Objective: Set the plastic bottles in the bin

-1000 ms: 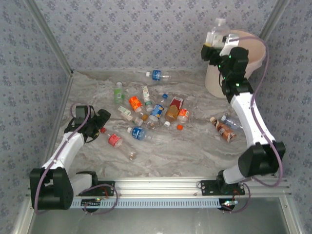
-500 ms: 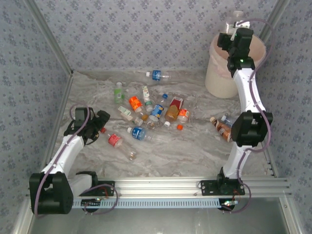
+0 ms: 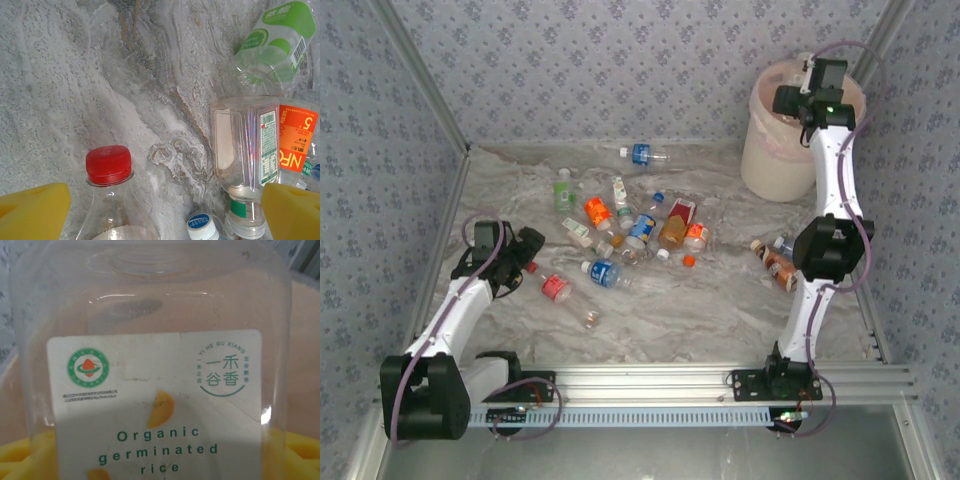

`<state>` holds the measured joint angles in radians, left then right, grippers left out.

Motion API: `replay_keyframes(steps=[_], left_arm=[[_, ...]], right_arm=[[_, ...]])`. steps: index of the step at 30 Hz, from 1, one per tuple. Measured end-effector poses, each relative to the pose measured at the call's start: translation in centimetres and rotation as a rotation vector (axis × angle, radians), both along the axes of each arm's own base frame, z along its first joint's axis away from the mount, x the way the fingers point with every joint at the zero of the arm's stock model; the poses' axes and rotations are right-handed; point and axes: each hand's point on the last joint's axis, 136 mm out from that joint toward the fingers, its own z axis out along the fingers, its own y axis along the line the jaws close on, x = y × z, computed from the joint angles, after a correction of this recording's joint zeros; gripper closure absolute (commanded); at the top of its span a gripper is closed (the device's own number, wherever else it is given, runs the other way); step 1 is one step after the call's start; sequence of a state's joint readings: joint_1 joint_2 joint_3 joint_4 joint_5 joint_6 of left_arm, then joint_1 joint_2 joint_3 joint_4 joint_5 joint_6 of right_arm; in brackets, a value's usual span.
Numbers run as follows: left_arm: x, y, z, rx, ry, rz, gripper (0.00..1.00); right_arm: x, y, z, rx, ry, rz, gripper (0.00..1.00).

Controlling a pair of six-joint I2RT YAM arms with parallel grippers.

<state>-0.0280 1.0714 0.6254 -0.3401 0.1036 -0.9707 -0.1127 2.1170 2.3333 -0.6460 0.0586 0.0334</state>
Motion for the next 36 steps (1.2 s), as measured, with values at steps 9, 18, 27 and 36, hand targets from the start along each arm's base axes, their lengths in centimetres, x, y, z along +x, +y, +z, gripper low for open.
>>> replay_keyframes(steps=[9, 18, 27, 36], left_arm=[[0.0, 0.1, 0.0, 0.006, 0.0, 0.005, 0.02], [0.0, 0.1, 0.0, 0.006, 0.0, 0.005, 0.02], [-0.2, 0.1, -0.3, 0.006, 0.007, 0.005, 0.02], [-0.2, 0.1, -0.3, 0.006, 0.009, 0.005, 0.02]], right_arm=[[-2.1, 0.8, -1.6, 0.046, 0.121, 0.047, 0.33], [-4.2, 4.0, -2.7, 0.11, 0.214, 0.148, 0.27], [-5.0, 6.9, -3.0, 0.139, 0.245, 0.235, 0.19], [-5.1, 8.7, -2.8, 0.175, 0.243, 0.316, 0.07]])
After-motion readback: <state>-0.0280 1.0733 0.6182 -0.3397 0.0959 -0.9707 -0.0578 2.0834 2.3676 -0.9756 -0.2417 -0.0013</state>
